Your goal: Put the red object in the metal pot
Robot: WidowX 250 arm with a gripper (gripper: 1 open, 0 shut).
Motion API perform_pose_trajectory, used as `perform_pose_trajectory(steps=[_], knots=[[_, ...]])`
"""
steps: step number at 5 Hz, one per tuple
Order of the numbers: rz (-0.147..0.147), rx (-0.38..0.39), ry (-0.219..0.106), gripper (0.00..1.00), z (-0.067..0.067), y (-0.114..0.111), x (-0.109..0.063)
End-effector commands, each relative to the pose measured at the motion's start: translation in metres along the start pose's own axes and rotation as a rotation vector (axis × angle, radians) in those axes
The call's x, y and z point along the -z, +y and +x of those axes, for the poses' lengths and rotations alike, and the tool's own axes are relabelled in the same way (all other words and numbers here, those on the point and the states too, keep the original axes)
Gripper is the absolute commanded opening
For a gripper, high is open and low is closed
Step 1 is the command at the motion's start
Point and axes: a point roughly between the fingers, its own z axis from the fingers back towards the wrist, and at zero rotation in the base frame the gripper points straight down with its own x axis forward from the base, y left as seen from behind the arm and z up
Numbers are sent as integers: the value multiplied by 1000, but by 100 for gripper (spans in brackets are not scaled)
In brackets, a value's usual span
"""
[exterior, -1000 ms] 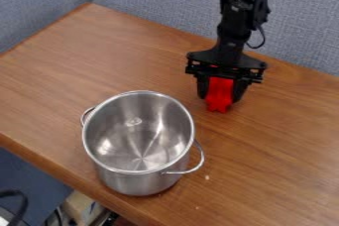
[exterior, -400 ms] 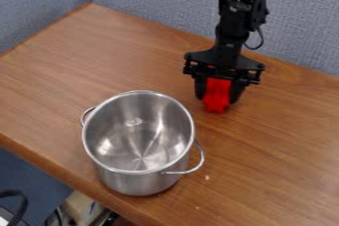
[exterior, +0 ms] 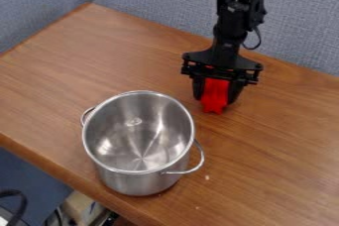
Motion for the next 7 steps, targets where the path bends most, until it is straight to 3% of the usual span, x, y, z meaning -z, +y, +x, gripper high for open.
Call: perform_pose_trajectory(steps=[1,7], knots=[[-9,-30,-36,0,6,9,-15],[-7,-30,-35,0,3,15,-20]])
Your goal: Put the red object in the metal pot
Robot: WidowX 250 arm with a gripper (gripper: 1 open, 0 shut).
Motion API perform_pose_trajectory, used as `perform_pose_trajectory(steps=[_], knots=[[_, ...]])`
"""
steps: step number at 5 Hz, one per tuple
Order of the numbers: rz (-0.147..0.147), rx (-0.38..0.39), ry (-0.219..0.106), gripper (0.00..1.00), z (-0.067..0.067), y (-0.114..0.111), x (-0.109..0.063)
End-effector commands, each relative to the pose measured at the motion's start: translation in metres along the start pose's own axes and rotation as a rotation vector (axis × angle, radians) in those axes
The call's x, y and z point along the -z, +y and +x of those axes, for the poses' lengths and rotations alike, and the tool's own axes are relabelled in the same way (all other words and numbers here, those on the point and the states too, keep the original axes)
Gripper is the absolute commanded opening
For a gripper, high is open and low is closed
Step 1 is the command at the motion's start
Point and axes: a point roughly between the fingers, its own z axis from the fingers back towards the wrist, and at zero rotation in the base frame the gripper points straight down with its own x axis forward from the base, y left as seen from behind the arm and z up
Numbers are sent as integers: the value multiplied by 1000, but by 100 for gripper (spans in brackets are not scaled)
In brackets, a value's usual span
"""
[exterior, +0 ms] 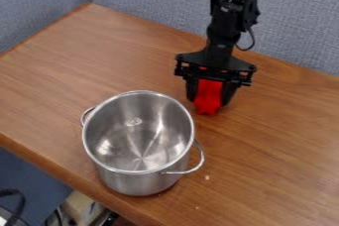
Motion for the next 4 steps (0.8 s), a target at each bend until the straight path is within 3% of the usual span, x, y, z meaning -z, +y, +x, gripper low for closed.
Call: perform_pose_trajectory(steps=[1,4], knots=[[-17,-15,-49,0,7,7,-19],[-20,-14,-47,0,6,10,-23]])
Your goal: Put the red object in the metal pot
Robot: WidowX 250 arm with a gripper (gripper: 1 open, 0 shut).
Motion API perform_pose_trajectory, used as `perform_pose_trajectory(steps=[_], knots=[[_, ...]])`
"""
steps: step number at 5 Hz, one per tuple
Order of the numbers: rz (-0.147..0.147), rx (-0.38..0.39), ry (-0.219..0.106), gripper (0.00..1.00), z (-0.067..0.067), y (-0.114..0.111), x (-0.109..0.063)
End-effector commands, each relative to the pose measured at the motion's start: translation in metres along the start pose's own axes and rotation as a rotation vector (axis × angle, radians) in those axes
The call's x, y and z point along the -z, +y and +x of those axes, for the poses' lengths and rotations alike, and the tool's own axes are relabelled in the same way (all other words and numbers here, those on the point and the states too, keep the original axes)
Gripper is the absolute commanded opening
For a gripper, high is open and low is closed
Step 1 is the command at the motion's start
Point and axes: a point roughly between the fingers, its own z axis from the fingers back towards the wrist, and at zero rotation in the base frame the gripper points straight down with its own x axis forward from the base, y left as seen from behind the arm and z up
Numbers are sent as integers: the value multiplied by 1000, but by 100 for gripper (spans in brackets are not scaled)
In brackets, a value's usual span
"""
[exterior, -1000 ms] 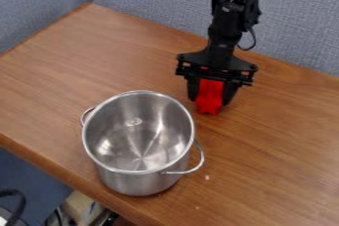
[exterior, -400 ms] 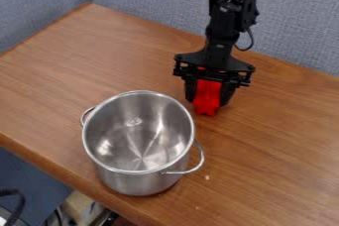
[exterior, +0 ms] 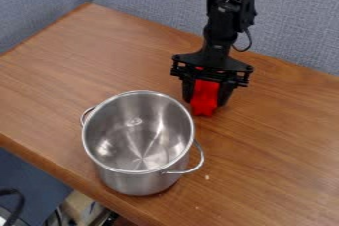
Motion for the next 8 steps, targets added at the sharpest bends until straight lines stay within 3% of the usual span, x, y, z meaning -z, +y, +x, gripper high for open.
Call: perform_pose_trajectory(steps=[1,8], knots=[[-32,-17,-60,0,7,7,-24],[-57,-35,-53,0,8,19,-33]])
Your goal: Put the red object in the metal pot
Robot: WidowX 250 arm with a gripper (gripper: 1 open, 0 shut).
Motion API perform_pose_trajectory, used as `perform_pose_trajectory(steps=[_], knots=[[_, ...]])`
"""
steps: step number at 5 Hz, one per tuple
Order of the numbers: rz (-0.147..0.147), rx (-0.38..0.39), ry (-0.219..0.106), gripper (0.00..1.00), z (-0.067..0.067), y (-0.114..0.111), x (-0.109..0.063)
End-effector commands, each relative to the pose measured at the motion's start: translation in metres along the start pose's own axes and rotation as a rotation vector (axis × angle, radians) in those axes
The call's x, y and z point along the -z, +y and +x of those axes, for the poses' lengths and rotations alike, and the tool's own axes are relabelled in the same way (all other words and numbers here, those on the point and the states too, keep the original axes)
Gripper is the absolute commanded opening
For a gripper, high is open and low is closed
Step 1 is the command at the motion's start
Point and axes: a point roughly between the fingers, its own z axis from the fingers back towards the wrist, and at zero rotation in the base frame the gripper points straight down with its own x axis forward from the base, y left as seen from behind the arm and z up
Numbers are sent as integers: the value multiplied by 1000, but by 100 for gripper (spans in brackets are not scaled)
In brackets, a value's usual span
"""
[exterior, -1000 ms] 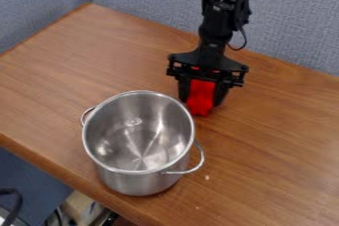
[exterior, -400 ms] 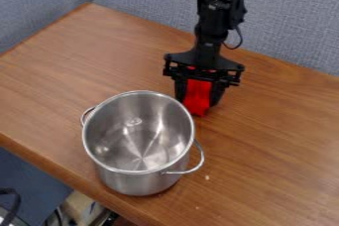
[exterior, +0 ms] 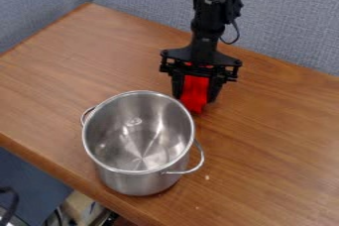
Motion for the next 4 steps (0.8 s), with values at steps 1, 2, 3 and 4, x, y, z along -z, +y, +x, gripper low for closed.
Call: perform_pose_trajectory(steps=[1,2,3,4], knots=[[-44,-17,-72,0,8,6,-29],[-49,-23,-73,0,8,9,-31],[-54,-29,-73,0,9,12,-32],[-60,-34,-74,0,9,14,-33]])
